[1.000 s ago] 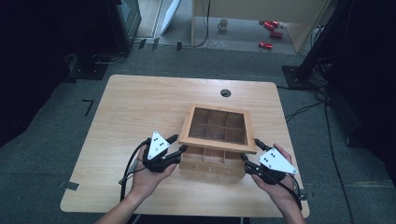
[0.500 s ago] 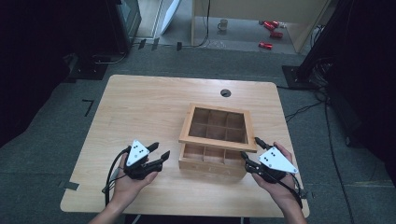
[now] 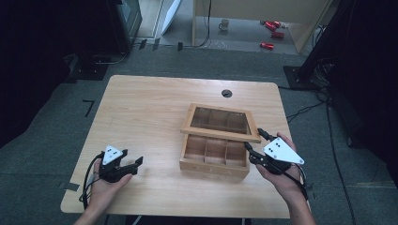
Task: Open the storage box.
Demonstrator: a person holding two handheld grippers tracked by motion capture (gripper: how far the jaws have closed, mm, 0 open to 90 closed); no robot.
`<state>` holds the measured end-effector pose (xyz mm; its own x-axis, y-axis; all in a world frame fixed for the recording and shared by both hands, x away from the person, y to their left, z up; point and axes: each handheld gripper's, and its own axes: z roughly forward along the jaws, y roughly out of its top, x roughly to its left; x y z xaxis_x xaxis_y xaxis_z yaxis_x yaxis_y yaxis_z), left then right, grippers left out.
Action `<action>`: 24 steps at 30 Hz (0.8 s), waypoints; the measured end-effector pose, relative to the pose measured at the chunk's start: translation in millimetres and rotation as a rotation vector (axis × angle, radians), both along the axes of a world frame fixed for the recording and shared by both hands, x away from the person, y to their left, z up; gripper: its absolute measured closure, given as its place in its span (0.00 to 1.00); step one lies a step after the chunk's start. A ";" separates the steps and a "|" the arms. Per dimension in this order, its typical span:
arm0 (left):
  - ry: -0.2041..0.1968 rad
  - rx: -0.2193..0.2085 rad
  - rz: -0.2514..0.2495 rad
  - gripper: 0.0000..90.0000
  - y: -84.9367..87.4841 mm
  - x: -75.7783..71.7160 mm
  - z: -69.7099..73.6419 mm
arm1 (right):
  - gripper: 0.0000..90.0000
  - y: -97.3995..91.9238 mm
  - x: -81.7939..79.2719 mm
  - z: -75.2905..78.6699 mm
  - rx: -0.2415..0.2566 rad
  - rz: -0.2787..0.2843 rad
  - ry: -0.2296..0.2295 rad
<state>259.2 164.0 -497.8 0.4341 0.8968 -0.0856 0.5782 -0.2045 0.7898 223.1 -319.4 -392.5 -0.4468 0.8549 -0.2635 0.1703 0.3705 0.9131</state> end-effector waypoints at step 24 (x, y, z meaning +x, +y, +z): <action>0.063 0.067 0.110 0.30 30.2 -1.1 -17.7 | 0.60 -21.3 61.7 46.6 0.107 0.031 -0.040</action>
